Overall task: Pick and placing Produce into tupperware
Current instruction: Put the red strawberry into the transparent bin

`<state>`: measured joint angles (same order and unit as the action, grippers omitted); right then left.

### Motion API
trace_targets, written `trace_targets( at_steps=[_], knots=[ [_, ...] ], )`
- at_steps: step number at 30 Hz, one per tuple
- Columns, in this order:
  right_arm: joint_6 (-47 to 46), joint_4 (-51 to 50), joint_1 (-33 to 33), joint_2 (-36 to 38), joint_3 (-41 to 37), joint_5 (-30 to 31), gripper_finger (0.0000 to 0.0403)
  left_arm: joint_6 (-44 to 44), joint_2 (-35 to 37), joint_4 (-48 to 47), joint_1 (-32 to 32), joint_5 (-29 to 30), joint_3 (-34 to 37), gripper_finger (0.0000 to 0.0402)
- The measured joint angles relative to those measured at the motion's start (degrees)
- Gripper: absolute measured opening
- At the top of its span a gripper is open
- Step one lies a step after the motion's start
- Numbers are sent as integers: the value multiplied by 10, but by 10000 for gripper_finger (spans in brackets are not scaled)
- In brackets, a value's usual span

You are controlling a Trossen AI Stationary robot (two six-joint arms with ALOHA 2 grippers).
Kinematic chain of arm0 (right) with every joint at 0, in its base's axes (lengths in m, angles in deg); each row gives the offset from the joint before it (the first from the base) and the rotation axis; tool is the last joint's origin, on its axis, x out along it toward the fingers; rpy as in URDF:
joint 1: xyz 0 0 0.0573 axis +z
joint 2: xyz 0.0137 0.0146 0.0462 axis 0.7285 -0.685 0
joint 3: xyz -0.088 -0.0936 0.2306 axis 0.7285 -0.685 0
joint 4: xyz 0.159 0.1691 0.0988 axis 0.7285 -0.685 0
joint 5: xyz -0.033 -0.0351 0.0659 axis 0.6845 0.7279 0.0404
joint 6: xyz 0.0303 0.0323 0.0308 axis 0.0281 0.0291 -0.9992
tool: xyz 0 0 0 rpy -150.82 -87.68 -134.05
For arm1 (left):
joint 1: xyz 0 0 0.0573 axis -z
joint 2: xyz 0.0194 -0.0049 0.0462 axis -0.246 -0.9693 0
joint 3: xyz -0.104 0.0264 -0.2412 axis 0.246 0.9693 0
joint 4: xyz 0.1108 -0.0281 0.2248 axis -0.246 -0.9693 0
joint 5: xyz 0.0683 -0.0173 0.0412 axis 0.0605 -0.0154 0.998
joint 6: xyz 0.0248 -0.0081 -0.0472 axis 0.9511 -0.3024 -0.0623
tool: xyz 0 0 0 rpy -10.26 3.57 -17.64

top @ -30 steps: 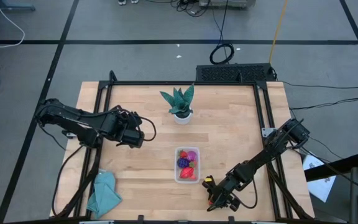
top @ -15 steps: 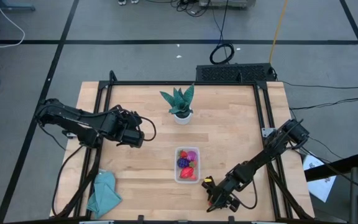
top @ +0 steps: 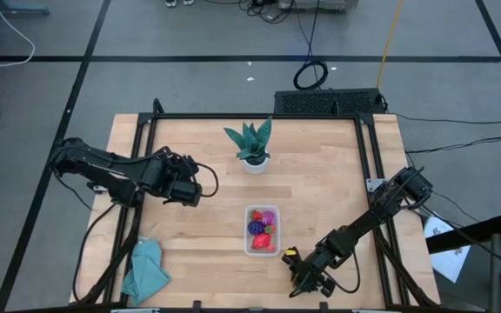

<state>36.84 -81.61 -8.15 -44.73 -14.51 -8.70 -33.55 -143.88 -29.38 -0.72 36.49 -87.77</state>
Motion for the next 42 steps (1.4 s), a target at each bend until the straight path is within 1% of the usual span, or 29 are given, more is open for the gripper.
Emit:
trace_targets(
  at_steps=[6, 9, 19, 23, 29, 31, 35, 39, 42],
  knots=[
    [-1, 0, 0, 0, 0, 0, 145, 0, 0, 0, 0, 0, 0, 225],
    [-1, 0, 0, 0, 0, 0, 135, -1, 0, 0, 0, 0, 0, 225],
    [1, 0, 0, 2, 0, 15, 138, -2, 0, 0, 0, 0, 0, 225],
    [2, -9, -3, 15, 0, 16, 138, -2, 0, 0, 0, 0, 0, 225],
    [2, -38, -4, 59, 0, 47, 139, -2, 0, 1, 0, 0, 0, 225],
    [0, -39, -5, 77, 0, 50, 139, -2, 0, 1, 0, 0, 0, 225],
    [9, -44, -9, 119, 0, 76, 139, -2, 0, 5, 0, 0, 0, 225],
    [31, -45, -25, 163, 0, 101, 139, 1, 0, 14, 0, 0, 0, 225],
    [43, -28, -47, 187, 0, 106, 139, 4, 0, 16, 0, 0, 0, 225]
  ],
)
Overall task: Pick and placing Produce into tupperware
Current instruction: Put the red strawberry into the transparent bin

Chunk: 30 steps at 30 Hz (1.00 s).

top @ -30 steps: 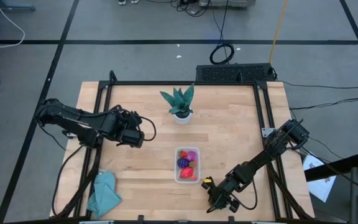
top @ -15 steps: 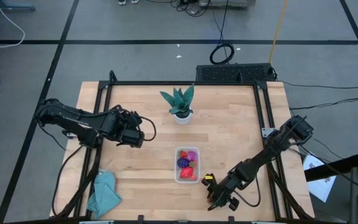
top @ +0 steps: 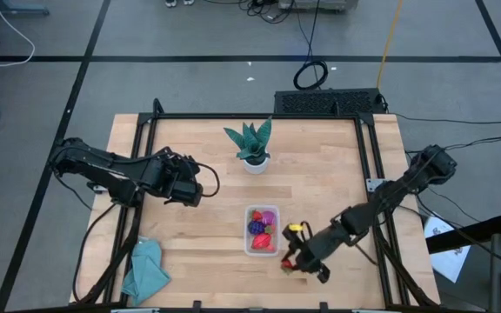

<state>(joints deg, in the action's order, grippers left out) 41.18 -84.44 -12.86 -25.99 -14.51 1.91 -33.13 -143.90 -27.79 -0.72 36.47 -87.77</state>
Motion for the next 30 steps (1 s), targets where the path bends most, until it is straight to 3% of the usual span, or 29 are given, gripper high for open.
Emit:
trace_targets(
  at_steps=[8, 21, 30],
  knots=[
    [39, 15, -65, 16, 24, -2, 139, 1, 0, 0, 0, 0, 0, 225],
    [-6, -230, -127, -47, 218, -4, 139, 10, 0, 2, 0, 0, 0, 225],
    [-30, -329, -128, -152, 247, -6, 139, 4, 0, 5, 0, -1, 0, 225]
  ],
)
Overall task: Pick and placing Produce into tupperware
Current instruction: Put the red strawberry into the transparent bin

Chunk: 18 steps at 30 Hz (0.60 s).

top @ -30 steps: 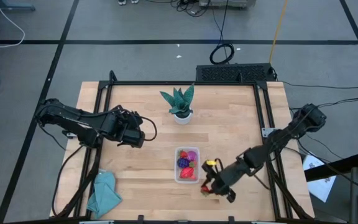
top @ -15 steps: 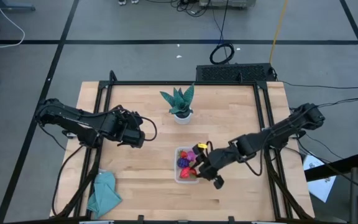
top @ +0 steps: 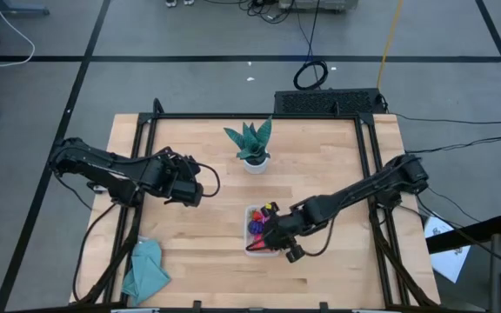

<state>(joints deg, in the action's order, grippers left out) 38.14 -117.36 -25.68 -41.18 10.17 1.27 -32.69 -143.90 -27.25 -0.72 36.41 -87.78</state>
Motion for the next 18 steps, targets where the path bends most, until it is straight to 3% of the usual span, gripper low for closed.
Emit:
trace_targets(
  at_steps=[6, 18],
  knots=[
    [4, 2, 0, -34, 0, 0, 139, 4, 0, 6, 0, 0, 0, 225],
    [5, 35, -6, -35, 0, -18, 139, 5, 0, 8, 0, 0, 0, 225]
  ],
)
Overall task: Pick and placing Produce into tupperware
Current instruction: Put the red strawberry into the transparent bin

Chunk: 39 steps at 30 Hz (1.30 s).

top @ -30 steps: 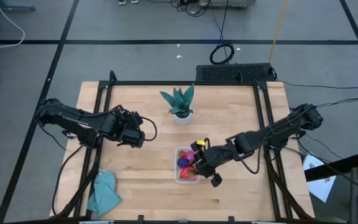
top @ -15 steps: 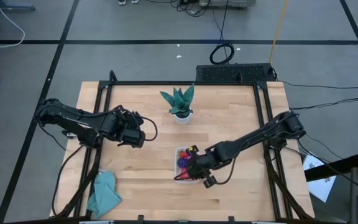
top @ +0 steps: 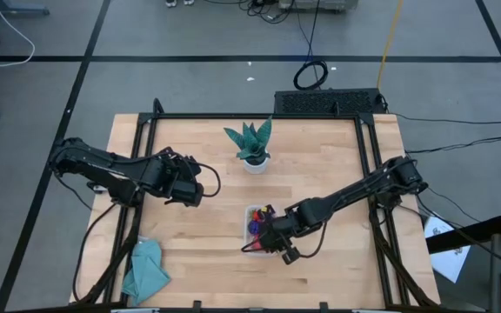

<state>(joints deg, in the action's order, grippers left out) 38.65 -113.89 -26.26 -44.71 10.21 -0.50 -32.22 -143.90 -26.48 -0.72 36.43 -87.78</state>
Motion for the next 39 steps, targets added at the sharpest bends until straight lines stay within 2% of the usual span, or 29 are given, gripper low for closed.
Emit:
trace_targets(
  at_steps=[13, 39],
  knots=[
    [8, 27, -40, 0, -3, -13, 139, -1, 0, 1, 0, 0, 0, 225],
    [9, 58, -52, 0, -39, -26, 139, 0, 0, 1, 0, 0, 0, 225]
  ],
)
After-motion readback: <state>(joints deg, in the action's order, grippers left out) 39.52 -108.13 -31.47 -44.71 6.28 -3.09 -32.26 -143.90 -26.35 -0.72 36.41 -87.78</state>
